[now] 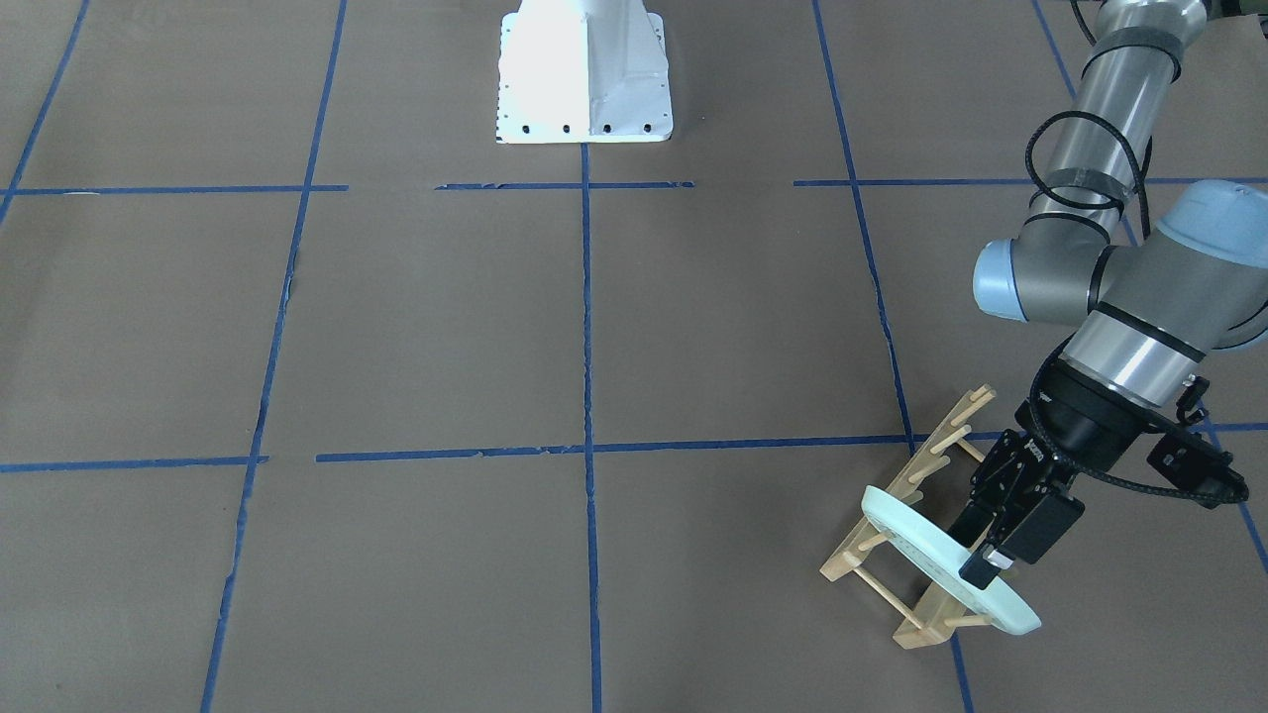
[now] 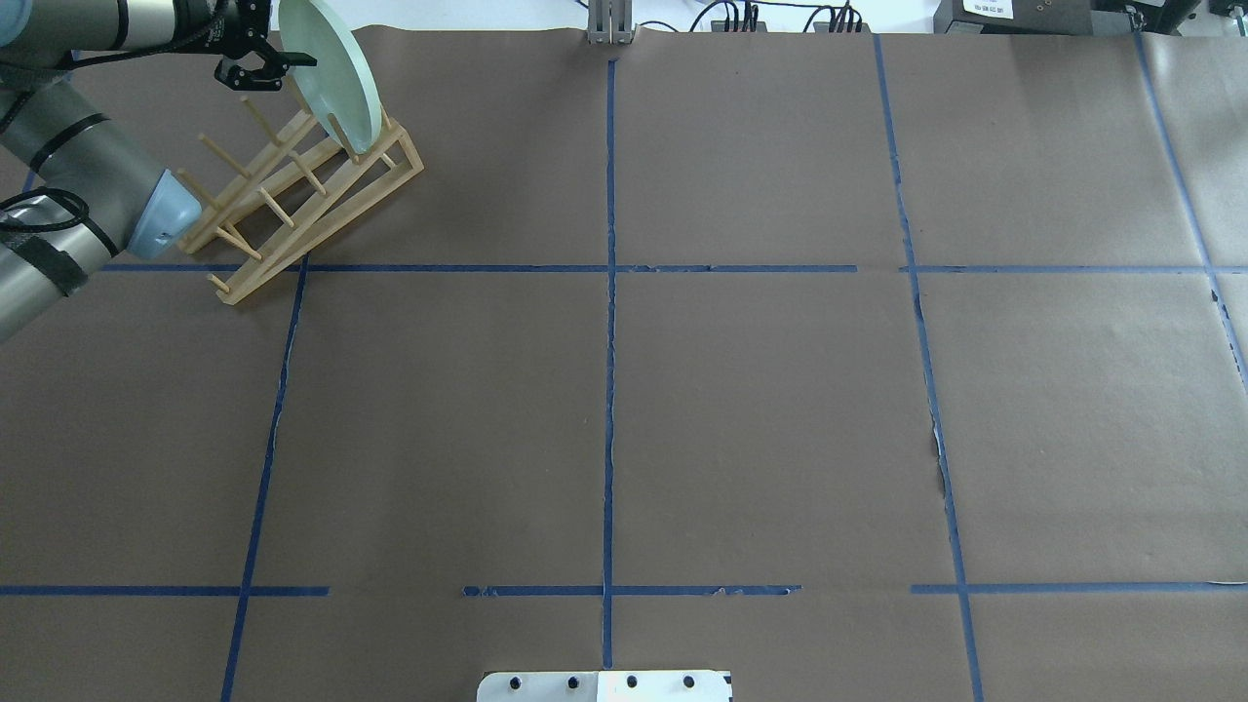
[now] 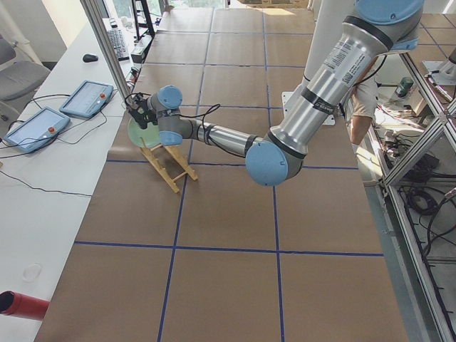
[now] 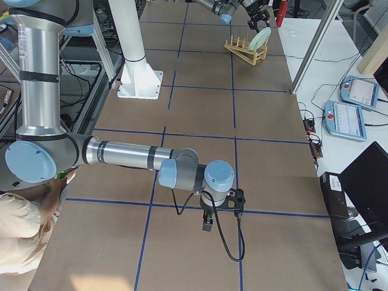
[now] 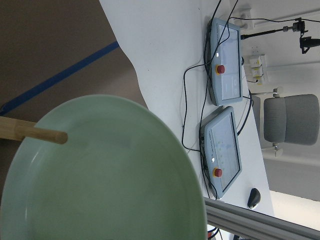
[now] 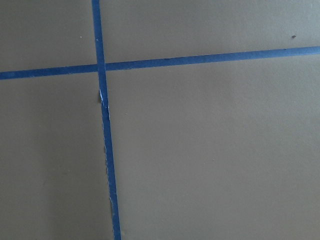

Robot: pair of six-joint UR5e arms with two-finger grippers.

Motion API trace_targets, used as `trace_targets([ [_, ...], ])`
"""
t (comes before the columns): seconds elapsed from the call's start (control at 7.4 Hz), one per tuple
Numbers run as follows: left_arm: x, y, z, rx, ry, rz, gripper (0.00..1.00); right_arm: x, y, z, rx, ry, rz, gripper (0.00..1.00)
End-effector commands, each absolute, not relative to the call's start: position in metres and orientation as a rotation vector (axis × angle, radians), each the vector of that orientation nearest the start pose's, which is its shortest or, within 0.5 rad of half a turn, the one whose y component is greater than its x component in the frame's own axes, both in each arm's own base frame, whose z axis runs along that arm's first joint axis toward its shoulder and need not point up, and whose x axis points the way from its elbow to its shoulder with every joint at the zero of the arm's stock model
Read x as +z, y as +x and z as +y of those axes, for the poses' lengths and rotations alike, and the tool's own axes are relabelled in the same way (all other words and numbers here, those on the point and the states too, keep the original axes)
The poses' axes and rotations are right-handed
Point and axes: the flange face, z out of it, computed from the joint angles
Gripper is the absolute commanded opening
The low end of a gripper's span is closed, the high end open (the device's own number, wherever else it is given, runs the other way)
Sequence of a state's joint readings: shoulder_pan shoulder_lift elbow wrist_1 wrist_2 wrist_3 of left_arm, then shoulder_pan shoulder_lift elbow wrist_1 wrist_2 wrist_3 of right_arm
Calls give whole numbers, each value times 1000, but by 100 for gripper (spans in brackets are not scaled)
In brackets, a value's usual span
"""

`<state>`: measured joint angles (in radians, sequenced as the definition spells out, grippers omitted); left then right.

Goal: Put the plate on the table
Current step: 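Reach the left gripper to the pale green plate's rim in the rack, then close the left gripper on the plate rim and lift it from the rack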

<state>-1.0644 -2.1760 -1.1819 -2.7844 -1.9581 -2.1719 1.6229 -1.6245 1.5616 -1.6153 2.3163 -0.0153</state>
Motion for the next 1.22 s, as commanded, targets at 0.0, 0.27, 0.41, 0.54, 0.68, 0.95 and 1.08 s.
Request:
trace_targets([
  [0.0, 340, 269, -686, -1078, 17, 1537, 65, 695, 90, -456, 75, -77, -748, 100],
  [0.27, 342, 265, -688, -1087, 22, 1534, 55, 695, 90, -456, 75, -77, -748, 100],
  [0.41, 341, 264, -688, -1087, 24, 1535, 27, 695, 90, -456, 75, -77, -748, 100],
  [0.54, 339, 265, -687, -1082, 23, 1537, 0, 695, 90, -456, 75, -77, -748, 100],
  [0.68, 333, 262, -686, -1076, 30, 1550, 0, 695, 90, -456, 75, -77, -748, 100],
  [0.95, 285, 215, -681, -1059, 69, 1611, 0, 695, 90, -456, 75, -77, -748, 100],
  [1.08, 259, 189, -677, -1052, 63, 1615, 0, 695, 90, -456, 75, -77, -748, 100],
])
